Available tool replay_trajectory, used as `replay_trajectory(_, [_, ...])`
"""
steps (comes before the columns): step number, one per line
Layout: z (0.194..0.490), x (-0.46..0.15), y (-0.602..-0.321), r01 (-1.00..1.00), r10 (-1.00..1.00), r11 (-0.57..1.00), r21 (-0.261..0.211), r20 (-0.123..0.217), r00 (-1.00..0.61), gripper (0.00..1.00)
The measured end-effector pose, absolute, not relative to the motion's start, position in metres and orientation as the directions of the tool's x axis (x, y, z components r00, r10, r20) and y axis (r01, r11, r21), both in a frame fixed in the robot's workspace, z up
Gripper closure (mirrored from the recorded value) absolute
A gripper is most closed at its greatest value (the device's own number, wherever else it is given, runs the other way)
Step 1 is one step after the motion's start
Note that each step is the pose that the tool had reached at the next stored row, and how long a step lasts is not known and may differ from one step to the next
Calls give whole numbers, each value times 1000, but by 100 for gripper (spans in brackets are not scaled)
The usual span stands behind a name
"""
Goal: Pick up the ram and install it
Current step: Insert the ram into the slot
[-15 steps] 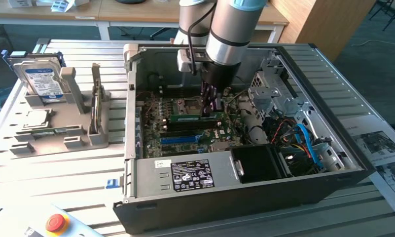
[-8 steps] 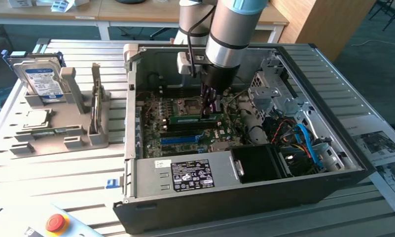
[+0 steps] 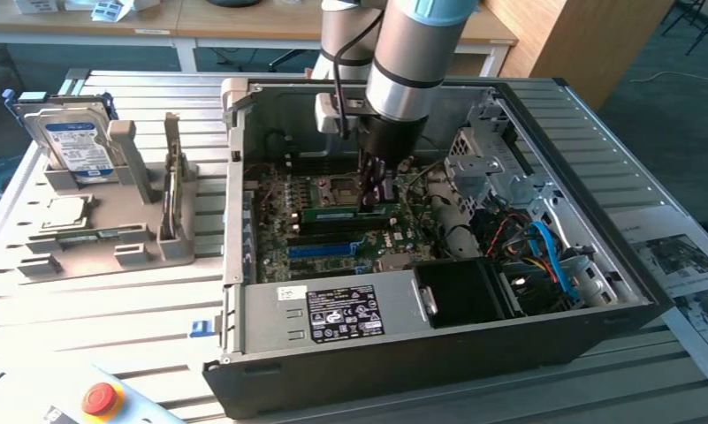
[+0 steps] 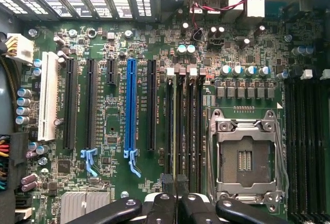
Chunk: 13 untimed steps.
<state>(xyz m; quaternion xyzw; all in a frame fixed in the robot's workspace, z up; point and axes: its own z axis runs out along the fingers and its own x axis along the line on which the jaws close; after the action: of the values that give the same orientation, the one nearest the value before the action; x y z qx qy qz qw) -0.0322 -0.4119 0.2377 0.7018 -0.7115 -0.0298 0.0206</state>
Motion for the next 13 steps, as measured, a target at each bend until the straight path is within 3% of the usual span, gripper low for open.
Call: replay_trajectory(13, [237, -34, -415, -997, -1000, 13, 71, -12, -14, 88])
